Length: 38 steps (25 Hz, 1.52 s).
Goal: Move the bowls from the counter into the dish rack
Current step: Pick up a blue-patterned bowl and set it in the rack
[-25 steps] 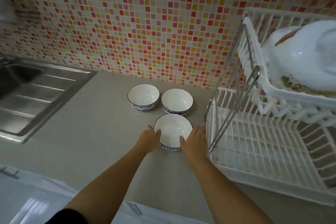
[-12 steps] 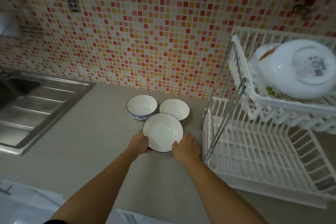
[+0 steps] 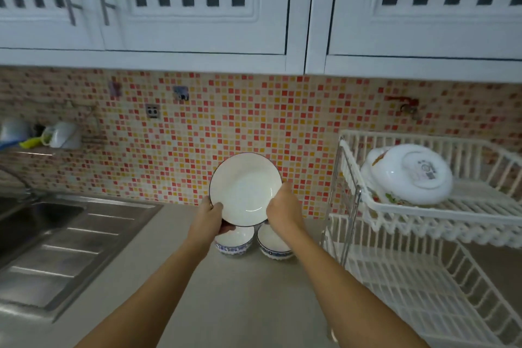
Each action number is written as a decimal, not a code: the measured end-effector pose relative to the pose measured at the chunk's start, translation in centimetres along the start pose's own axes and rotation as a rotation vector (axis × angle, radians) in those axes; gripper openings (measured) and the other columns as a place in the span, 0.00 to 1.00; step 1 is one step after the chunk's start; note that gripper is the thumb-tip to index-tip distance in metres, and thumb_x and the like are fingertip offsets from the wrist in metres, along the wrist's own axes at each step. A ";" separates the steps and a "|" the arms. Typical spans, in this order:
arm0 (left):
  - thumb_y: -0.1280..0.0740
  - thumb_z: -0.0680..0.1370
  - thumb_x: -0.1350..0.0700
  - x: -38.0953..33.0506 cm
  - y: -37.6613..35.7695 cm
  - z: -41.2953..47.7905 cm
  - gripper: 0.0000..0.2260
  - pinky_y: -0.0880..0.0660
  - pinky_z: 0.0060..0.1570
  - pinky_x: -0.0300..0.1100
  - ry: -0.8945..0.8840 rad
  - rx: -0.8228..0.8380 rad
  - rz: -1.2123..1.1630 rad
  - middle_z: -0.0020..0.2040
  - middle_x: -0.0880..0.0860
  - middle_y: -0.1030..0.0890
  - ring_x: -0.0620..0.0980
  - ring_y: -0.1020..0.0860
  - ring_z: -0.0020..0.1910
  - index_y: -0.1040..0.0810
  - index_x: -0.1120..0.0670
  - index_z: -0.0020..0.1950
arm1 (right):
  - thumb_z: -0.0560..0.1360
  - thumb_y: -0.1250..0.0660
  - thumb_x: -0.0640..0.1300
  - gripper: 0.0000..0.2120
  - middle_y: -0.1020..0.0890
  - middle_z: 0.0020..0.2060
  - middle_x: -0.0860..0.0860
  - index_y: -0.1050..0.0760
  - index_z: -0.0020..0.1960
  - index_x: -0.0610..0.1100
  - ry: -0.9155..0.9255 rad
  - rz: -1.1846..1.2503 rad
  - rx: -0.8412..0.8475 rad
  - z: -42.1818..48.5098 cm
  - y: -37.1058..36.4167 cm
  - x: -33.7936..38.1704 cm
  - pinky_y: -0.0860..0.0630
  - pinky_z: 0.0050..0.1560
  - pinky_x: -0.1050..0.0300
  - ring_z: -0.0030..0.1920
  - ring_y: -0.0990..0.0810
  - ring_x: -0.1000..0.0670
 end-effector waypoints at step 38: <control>0.24 0.64 0.41 -22.9 -41.1 -11.1 0.41 0.30 0.51 0.38 -0.887 0.492 0.760 0.61 0.45 0.38 0.47 0.30 0.55 0.43 0.47 0.69 | 0.65 0.24 0.49 0.49 0.37 0.68 0.54 0.54 0.74 0.59 0.621 -0.473 0.173 6.9 45.5 -25.5 0.28 0.63 0.56 0.64 0.31 0.53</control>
Point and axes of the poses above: each hand's wrist, its own z-axis towards the middle knuckle, its own y-axis out of the back of the hand, x = y × z, the point moved 2 cm from there along z, towards the middle knuckle
